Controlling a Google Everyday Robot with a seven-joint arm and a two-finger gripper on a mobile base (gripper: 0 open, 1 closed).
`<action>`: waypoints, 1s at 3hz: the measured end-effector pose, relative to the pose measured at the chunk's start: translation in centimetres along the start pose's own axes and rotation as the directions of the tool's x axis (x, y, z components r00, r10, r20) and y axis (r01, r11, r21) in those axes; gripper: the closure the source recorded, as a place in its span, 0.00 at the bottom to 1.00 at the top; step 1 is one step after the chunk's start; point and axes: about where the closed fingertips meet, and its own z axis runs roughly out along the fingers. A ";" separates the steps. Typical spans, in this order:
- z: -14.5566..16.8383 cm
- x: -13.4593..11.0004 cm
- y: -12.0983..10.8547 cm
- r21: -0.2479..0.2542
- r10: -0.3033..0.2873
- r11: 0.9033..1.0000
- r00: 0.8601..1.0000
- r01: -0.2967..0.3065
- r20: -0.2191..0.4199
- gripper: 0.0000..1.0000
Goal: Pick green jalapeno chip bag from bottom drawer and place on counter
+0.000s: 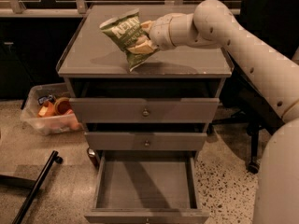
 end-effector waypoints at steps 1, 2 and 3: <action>0.5 0.2 -0.6 0.012 0.041 0.999 0.998 -0.041 -0.041 0.35; 0.9 0.5 -1.2 0.040 0.068 0.997 0.995 -0.066 -0.069 0.11; 1.0 0.7 -1.6 0.072 0.084 0.994 0.992 -0.078 -0.091 0.00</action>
Offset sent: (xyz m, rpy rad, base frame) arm 0.0255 -0.0053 0.0009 -0.0175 0.0661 -0.1536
